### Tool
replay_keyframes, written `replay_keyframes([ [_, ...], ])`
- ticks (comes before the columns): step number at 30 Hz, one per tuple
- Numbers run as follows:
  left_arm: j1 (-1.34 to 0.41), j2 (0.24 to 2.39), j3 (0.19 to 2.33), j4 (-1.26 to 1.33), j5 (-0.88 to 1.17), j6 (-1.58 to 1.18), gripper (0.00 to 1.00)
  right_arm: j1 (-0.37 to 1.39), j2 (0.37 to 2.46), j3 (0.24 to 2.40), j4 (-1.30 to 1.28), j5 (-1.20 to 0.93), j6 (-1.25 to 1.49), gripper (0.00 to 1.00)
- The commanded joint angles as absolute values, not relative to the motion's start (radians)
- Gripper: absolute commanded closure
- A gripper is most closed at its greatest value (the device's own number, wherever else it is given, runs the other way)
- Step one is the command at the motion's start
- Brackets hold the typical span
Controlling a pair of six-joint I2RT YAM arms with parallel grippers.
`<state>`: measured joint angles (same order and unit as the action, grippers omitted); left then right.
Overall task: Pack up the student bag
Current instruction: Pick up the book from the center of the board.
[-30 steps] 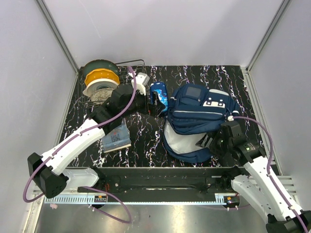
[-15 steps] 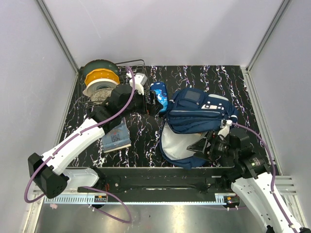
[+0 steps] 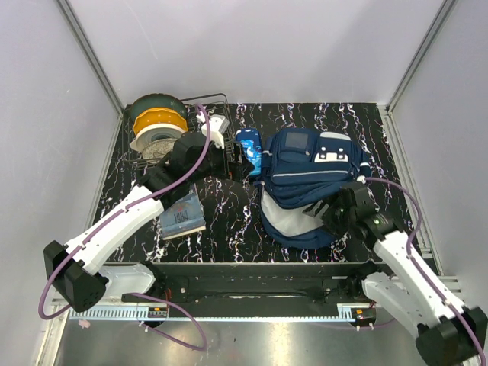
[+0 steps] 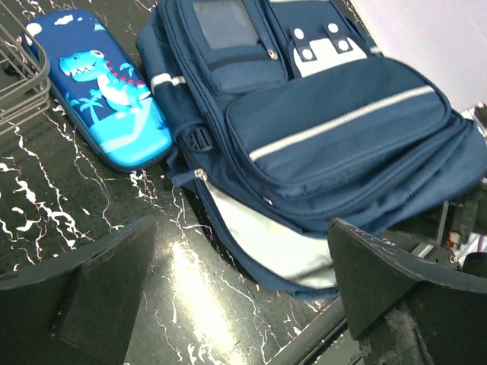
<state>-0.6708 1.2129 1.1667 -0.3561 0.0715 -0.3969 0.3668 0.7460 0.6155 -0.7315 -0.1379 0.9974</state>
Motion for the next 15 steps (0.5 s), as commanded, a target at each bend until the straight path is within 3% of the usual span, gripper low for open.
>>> replay_keyframes([
  [1,-0.664,1.181,1.146,-0.342,0.078,-0.411,0.01,0.324,0.934,0.707,-0.546,0.037,0.939,0.17],
  [5,-0.663,1.170,1.141,-0.347,0.080,-0.410,0.01,0.273,1.158,0.871,-0.515,-0.223,0.807,0.16],
  [8,-0.660,1.149,1.135,-0.356,0.074,-0.405,0.01,0.276,1.192,0.789,-0.482,-0.416,0.836,0.18],
  [10,-0.657,1.132,1.117,-0.354,0.052,-0.402,0.01,0.285,1.080,0.698,-0.503,-0.410,0.876,0.23],
  [15,-0.637,1.126,1.068,-0.328,0.044,-0.413,0.01,0.285,0.668,0.509,-0.746,-0.341,0.936,0.23],
])
